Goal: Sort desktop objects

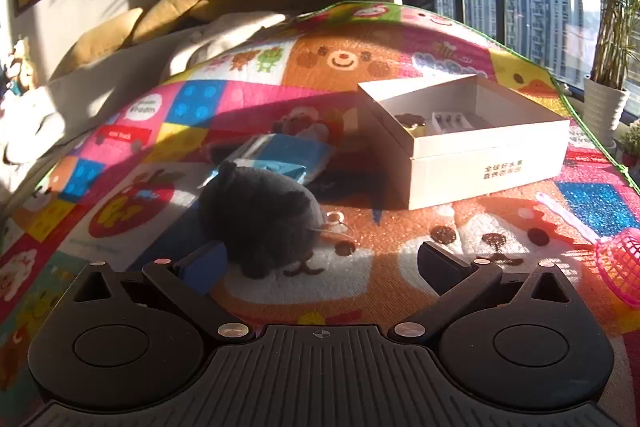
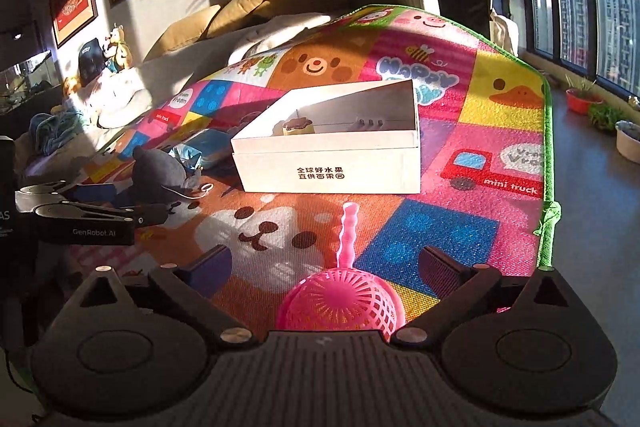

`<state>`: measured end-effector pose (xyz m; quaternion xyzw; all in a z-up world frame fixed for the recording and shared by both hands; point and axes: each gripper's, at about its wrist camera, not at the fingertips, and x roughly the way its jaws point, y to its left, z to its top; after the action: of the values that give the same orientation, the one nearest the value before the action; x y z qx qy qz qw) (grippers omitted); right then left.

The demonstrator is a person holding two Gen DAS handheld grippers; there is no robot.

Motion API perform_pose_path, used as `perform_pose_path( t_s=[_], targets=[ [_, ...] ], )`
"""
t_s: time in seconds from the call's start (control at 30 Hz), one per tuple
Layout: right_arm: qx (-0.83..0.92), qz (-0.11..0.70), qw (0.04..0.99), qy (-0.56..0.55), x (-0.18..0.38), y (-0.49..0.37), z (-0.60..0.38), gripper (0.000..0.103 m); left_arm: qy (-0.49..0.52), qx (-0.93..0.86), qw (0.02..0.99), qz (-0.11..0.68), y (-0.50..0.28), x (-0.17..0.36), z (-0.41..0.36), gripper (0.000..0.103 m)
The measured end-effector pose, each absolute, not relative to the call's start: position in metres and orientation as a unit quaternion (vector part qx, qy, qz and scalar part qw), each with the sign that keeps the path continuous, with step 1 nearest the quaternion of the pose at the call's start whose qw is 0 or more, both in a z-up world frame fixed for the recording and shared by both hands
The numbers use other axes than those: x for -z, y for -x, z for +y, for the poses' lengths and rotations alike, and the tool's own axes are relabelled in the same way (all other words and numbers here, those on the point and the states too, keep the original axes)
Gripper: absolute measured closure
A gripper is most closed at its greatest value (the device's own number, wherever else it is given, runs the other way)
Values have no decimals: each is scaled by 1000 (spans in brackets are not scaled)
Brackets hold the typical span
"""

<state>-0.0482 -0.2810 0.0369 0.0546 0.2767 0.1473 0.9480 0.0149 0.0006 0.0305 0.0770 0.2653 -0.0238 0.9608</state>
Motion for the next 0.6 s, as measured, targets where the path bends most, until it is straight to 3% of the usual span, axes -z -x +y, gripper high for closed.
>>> perform_pose_path(
  t_s=[0.4,0.47,0.6],
  targets=[
    [-155,294,943,-24,-8,53,-258,0,-68,-46,954,289,-85,-17,17,0],
    [-156,295,942,-33,-8,52,-260,0,-63,-44,954,291,-84,-14,19,8],
    [-149,303,940,-51,-6,49,-265,0,-75,-42,955,285,-73,-16,16,14]
  ],
)
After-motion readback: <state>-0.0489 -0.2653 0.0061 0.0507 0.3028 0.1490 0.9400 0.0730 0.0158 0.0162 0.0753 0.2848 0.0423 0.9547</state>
